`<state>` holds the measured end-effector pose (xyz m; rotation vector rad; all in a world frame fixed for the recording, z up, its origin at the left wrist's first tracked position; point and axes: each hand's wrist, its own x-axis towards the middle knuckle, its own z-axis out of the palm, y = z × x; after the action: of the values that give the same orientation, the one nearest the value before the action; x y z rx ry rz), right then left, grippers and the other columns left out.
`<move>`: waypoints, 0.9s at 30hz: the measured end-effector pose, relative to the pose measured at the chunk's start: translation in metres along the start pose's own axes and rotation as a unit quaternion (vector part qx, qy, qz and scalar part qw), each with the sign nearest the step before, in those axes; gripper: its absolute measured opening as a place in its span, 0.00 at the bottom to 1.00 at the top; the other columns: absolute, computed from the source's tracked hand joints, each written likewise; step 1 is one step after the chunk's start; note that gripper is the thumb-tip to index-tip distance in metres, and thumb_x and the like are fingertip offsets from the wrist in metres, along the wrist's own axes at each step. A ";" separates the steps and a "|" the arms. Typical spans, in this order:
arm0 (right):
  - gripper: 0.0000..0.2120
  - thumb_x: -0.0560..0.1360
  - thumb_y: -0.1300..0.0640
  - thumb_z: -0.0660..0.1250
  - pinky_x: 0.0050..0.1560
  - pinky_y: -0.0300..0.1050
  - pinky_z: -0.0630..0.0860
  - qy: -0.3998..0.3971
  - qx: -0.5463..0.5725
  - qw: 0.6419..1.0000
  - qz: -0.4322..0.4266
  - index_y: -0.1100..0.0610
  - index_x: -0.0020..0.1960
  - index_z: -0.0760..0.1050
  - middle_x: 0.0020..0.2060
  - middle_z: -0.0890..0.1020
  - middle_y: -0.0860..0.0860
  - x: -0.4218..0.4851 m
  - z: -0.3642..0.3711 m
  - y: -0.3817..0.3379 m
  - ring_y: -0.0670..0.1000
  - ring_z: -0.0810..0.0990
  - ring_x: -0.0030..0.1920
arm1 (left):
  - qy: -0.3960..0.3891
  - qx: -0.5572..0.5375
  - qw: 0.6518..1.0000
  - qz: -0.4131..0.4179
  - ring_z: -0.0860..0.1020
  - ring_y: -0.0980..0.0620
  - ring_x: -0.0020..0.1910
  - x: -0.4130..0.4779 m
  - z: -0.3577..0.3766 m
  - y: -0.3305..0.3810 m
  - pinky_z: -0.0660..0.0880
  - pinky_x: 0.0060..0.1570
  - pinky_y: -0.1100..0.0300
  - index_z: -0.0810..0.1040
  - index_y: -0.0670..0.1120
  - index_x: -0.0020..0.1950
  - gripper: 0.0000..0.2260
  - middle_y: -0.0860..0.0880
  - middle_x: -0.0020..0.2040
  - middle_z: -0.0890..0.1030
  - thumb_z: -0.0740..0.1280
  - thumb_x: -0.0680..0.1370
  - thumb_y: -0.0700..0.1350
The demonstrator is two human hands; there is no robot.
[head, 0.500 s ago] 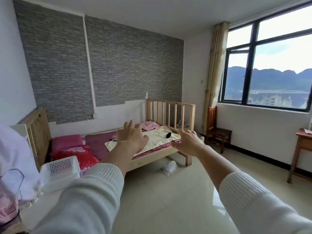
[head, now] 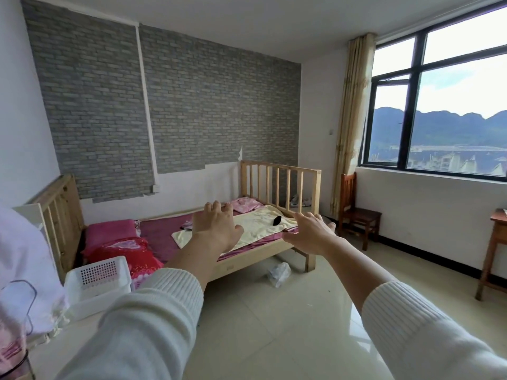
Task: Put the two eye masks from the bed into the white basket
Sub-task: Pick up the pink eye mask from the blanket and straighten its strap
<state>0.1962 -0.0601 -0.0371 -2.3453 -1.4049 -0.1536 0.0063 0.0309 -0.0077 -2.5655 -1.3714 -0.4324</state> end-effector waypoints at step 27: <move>0.29 0.71 0.40 0.64 0.65 0.67 0.61 -0.001 0.003 1.000 -0.022 0.52 0.67 0.66 0.66 0.72 0.53 0.247 0.049 0.151 0.57 0.66 0.68 | -0.051 -0.034 0.998 -0.022 0.59 0.42 0.73 0.240 0.109 0.116 0.66 0.67 0.41 0.60 0.47 0.74 0.27 0.42 0.75 0.62 0.57 0.77 0.56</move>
<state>0.4426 0.0996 -0.0513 -2.3120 -1.4552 -0.1595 0.2467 0.1875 -0.0305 -2.6497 -1.4748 -0.3670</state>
